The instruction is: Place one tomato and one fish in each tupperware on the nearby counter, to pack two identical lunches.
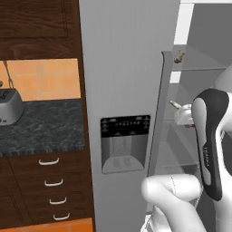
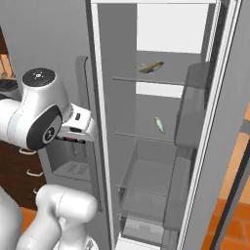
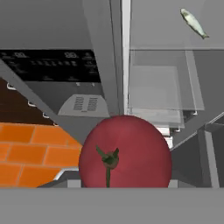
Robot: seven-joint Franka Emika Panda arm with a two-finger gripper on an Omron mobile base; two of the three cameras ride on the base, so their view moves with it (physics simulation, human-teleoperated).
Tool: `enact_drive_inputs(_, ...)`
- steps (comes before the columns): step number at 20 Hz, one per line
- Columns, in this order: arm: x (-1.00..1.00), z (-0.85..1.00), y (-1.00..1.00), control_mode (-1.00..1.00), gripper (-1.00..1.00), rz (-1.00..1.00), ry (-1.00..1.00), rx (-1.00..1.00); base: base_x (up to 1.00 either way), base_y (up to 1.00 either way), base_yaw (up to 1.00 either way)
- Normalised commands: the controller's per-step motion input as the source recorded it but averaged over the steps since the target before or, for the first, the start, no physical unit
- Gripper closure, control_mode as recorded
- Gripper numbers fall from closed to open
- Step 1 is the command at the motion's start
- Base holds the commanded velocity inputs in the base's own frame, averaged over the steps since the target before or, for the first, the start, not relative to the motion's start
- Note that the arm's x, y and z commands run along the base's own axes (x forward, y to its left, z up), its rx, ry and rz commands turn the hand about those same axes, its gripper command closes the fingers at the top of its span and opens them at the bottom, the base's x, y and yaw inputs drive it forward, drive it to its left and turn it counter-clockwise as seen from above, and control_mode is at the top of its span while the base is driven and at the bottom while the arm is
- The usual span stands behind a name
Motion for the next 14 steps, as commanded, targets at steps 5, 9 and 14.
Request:
enact_drive_inputs(5,0.0,0.0,0.0,1.0,1.0,0.0,0.0,0.0,-0.63,1.0,0.0)
enact_drive_inputs(9,0.0,0.0,0.0,1.0,1.0,0.0,0.0,0.0,-0.18,1.0,0.0)
enact_drive_inputs(14,0.0,0.0,0.0,1.0,1.0,0.0,0.0,0.0,0.0,1.0,-0.07)
